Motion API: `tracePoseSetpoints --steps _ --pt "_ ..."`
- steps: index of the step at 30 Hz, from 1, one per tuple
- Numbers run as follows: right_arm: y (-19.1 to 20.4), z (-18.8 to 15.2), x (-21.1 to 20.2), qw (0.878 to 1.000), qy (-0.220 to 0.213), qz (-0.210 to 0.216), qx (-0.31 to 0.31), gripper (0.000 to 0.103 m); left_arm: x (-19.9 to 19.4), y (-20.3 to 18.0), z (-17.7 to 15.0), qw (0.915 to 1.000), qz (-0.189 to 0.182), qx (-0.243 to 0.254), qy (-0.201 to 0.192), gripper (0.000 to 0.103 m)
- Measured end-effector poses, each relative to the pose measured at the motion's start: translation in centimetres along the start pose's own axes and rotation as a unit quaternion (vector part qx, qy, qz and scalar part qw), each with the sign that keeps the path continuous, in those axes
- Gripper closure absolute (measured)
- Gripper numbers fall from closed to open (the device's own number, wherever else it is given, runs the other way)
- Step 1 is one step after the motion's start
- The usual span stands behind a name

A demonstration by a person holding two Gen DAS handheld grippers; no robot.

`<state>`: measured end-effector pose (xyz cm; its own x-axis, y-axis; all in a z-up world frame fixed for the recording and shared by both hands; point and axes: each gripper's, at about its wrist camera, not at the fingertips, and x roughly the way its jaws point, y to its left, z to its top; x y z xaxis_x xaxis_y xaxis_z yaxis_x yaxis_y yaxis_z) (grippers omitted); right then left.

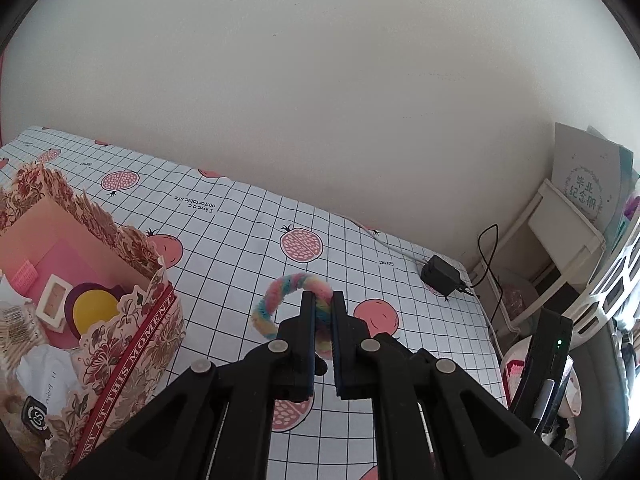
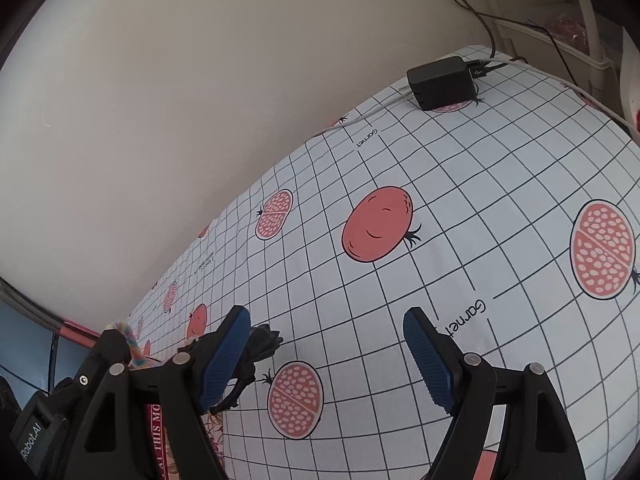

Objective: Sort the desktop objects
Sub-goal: 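Close left gripper on the rainbow tail while right lowers to the figure, then lift the rainbow tail with left gripper while right closes on the black figure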

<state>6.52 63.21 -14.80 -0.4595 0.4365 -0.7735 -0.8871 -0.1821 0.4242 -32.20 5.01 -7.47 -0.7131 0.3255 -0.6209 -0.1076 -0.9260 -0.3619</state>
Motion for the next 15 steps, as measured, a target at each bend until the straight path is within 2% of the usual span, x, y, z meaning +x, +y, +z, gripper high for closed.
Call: tracePoseSetpoints --steps 4,9,15 --pt "0.5 0.2 -1.9 1.000 -0.008 0.005 0.001 0.022 -1.7 -1.3 0.3 0.9998 -0.014 0.010 0.006 0.096" --pt "1.4 0.3 -4.9 1.000 -0.020 0.005 -0.009 0.022 -4.6 -2.8 0.6 0.9993 -0.006 0.036 -0.007 0.096" --pt "2.4 -0.2 -7.6 0.999 -0.020 0.004 -0.025 0.022 -6.6 -2.6 0.5 0.9996 0.019 0.021 -0.002 0.096"
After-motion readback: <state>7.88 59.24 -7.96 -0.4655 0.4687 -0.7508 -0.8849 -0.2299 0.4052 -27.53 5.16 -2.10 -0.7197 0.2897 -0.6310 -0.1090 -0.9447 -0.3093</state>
